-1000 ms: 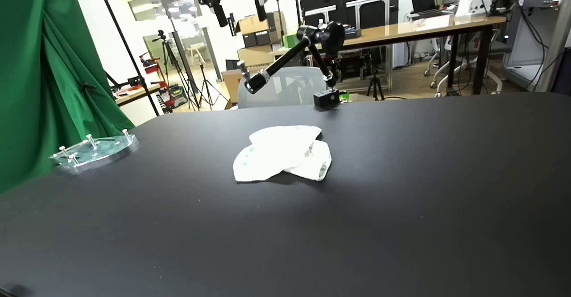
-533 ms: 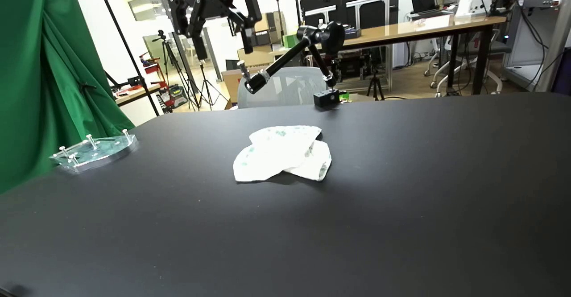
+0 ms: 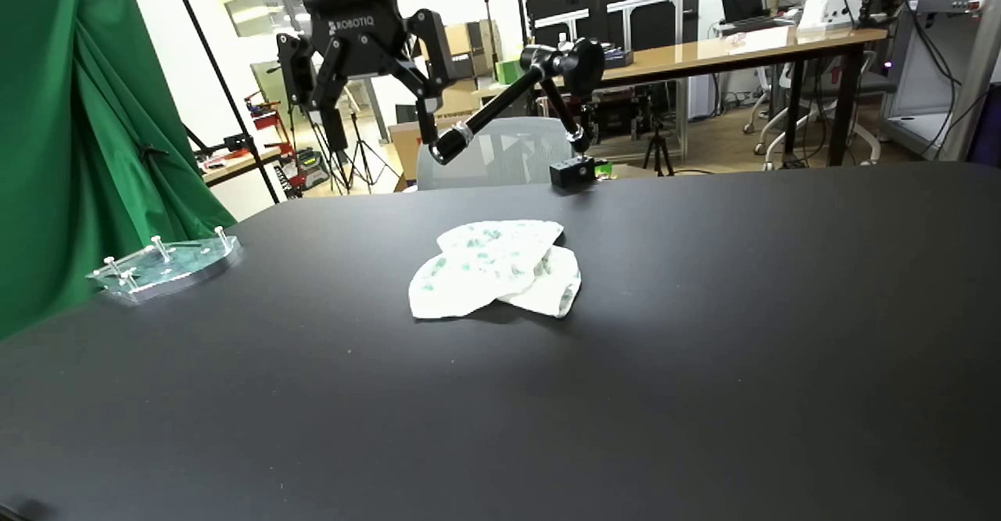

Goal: Pick the cloth on the table and put it on the stand

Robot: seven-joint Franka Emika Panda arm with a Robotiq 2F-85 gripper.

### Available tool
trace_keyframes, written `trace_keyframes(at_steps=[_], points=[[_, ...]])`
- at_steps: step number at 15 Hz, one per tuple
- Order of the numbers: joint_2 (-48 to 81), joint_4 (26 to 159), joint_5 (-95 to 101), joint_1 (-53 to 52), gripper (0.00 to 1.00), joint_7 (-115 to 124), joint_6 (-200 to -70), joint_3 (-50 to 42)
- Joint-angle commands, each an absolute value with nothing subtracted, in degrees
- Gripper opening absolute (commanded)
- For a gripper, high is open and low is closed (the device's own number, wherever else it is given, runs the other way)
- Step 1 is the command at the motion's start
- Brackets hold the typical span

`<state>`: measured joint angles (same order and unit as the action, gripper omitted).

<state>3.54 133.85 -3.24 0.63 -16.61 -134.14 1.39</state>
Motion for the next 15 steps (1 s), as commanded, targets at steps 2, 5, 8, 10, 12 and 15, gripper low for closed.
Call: trace_keyframes(at_steps=[2, 5, 8, 10, 12, 15], points=[[3.75, 134.09, -1.66, 0.46, 1.0, -14.26, -135.35, 0.95], [5.77, 135.58, 0.59, 0.7, 1.0, -17.43, -141.98, 0.73], [8.42, 137.69, 3.38, 1.17, 1.0, -19.34, -148.78, 0.35], [10.06, 139.18, 6.97, 1.28, 1.0, -18.44, -153.86, -0.43], [10.76, 140.19, 11.84, 1.08, 1.0, -15.04, -157.2, -2.51], [11.89, 139.35, 10.32, 1.77, 1.0, -17.3, -156.55, -1.54]])
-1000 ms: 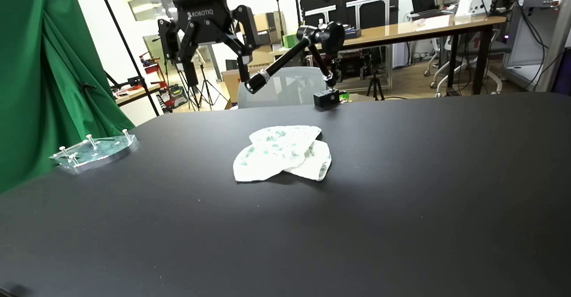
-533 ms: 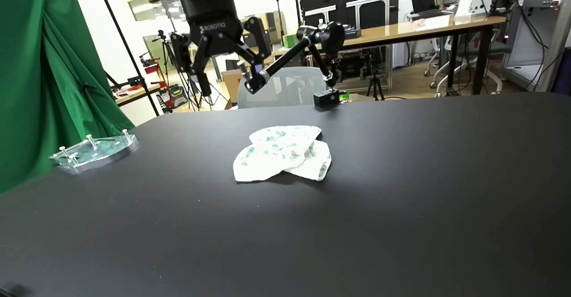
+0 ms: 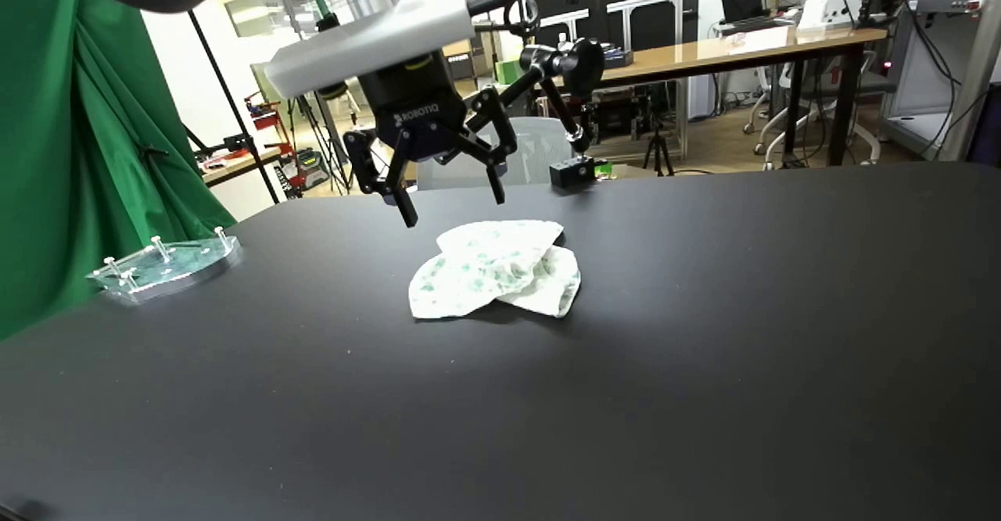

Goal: Pick the cloth on the table and put it on the stand

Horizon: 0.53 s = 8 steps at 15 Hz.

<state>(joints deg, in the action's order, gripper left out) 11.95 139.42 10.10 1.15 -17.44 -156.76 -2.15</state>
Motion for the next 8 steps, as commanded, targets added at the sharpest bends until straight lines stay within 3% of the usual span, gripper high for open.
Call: trace_keyframes(at_steps=[1, 8], points=[[11.88, 139.37, 10.46, 1.85, 1.0, -17.29, -156.61, -1.69], [21.41, 134.89, 10.96, 2.62, 1.0, -18.63, -155.98, -1.88]])
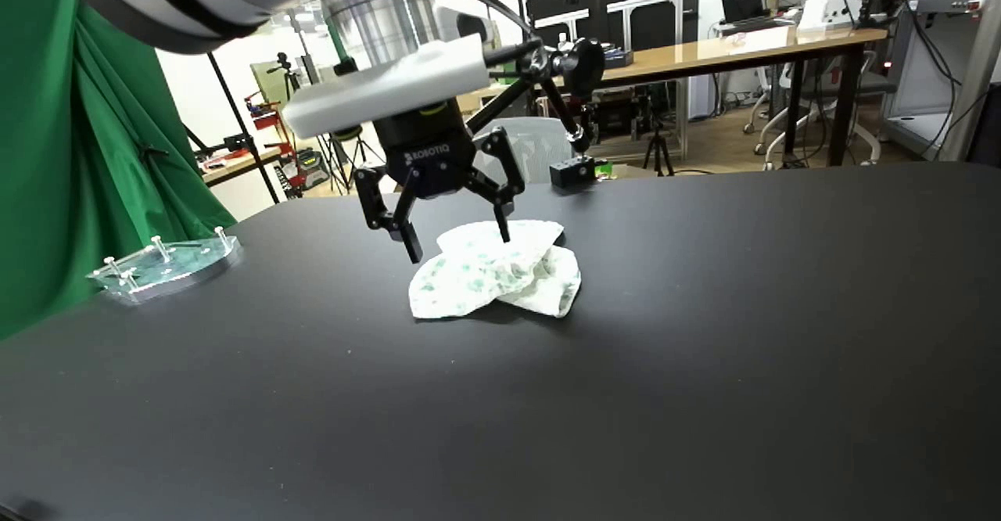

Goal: Pick the cloth on the table and put it on the stand

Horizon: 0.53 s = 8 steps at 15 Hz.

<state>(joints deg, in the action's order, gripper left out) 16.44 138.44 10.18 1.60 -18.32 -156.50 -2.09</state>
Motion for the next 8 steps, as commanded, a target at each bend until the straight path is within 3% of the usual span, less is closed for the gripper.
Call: trace_keyframes(at_steps=[1, 8], points=[[23.05, 133.94, 11.41, 2.55, 1.0, -18.3, -156.13, -2.13], [29.93, 128.98, 14.74, 0.47, 1.0, -15.66, -160.7, -4.04]])
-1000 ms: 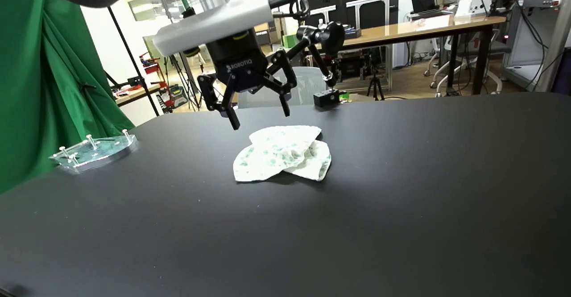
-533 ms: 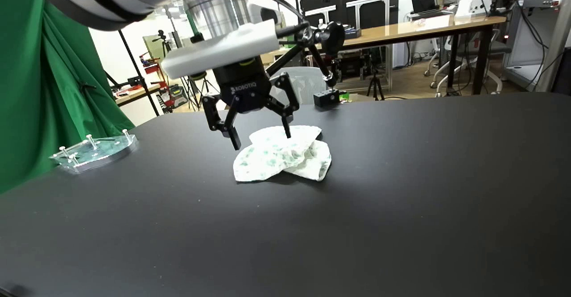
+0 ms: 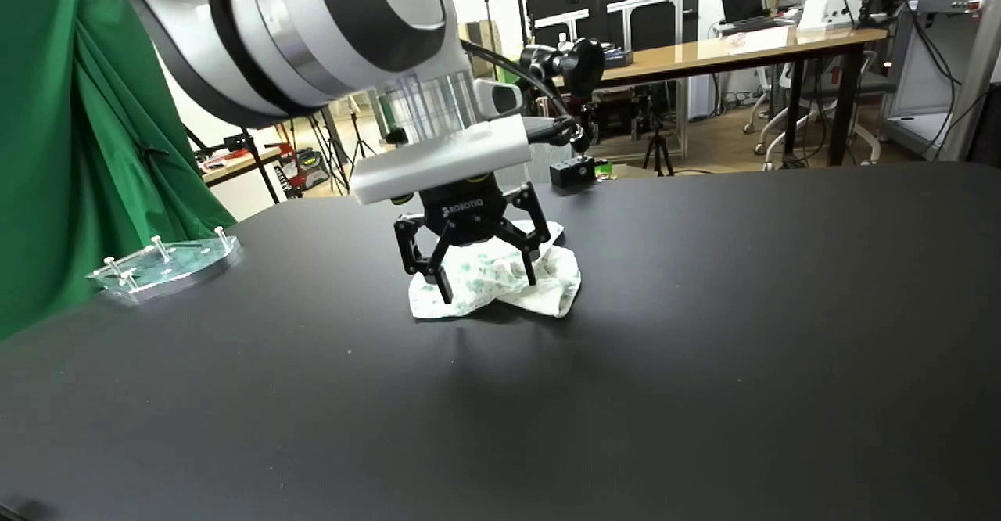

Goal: Pick the cloth on the table and put it on the stand

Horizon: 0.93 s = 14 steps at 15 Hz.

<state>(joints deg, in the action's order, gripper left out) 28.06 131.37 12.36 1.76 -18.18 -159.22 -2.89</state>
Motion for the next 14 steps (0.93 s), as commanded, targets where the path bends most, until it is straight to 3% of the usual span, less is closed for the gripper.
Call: trace_keyframes(at_steps=[1, 10, 12, 14], points=[[30.43, 128.6, 14.93, 0.32, 0.81, -15.63, -161.47, -4.13], [29.78, 128.08, 12.92, 2.57, 0.16, -17.81, -161.37, -1.45], [28.63, 128.27, 12.23, 3.34, 0.04, -18.08, -160.37, -0.79], [26.69, 128.41, 11.33, 3.6, 0.0, -17.24, -159.03, -0.77]])
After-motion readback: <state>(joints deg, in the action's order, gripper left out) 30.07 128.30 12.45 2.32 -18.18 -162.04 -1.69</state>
